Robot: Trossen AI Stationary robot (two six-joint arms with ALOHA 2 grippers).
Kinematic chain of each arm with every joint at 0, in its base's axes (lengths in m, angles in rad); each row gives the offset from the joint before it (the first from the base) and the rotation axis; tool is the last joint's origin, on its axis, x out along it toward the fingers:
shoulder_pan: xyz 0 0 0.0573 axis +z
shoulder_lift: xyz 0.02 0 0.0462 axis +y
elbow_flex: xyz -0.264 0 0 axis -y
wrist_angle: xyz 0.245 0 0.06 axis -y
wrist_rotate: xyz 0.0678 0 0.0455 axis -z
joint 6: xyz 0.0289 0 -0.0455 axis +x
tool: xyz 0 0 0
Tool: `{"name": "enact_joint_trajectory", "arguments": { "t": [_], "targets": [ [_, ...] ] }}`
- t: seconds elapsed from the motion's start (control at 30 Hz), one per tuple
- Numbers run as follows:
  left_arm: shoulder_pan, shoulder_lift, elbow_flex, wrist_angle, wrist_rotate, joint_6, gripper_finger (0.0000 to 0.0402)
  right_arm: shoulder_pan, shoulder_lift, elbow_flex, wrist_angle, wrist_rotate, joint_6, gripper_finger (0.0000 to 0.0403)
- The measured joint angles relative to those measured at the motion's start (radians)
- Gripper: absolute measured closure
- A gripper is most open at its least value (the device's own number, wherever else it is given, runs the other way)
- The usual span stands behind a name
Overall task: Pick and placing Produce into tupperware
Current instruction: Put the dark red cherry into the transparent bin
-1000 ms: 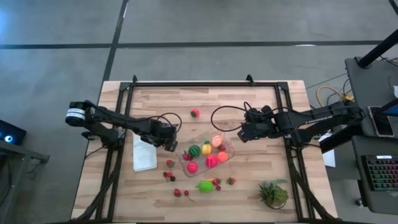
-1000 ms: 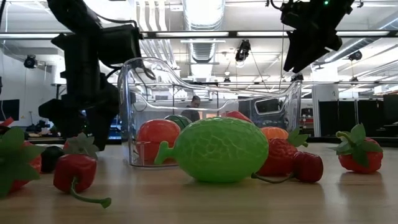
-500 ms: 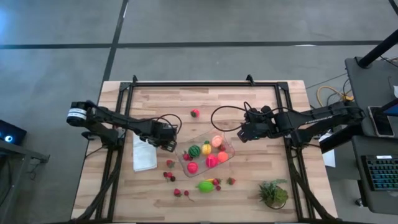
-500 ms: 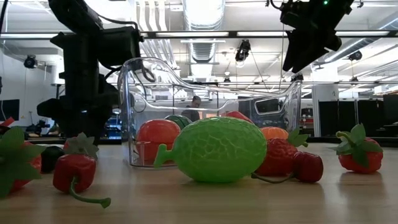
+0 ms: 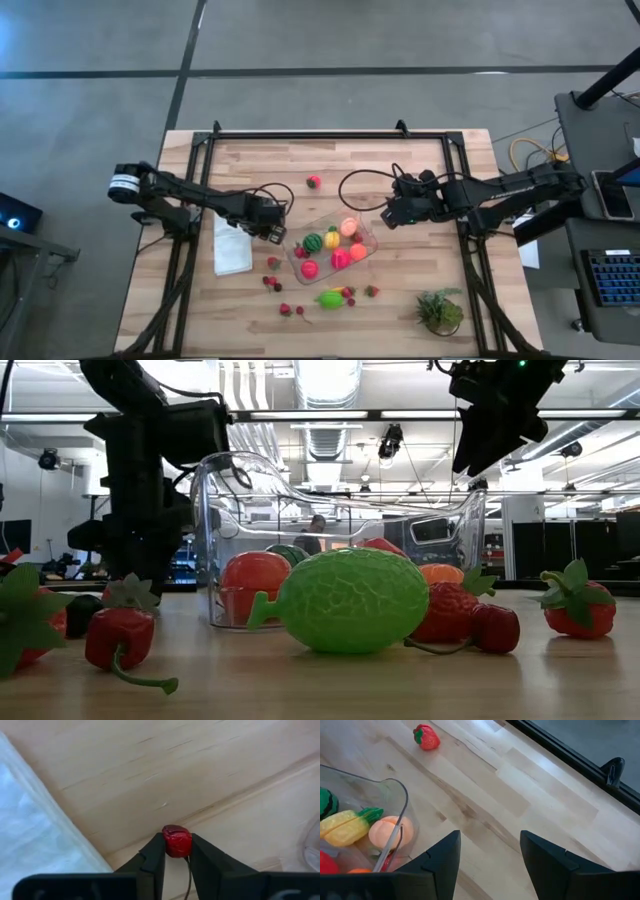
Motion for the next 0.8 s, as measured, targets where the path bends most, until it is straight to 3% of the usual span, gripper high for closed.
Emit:
{"name": "enact_joint_trajectory", "arguments": {
  "t": [0.17,0.3,0.4,0.47,0.6,0.8],
  "targets": [
    [0.008,-0.081,0.027,-0.035,-0.011,0.057,0.0344,0.000,0.000,0.000,0.001,0.000,0.000,0.0204],
    [0.019,-0.210,0.073,-0.119,-0.139,0.041,0.0345,0.000,0.000,0.000,0.003,-0.001,0.000,0.0204],
    [0.022,-0.318,0.091,-0.078,-0.208,0.059,0.0345,0.000,0.000,0.000,0.008,-0.001,0.000,0.0204],
    [0.022,-0.374,0.088,0.076,-0.172,0.142,0.0345,0.000,0.000,0.000,0.011,-0.001,0.000,0.0204],
    [0.004,-0.399,0.072,0.441,0.018,0.248,0.0345,0.000,0.000,0.000,0.017,-0.001,-0.006,0.0204],
    [-0.062,-0.254,0.155,0.457,0.089,0.280,0.0345,0.000,0.000,0.000,0.025,-0.007,-0.028,0.0204]
  ]
}}
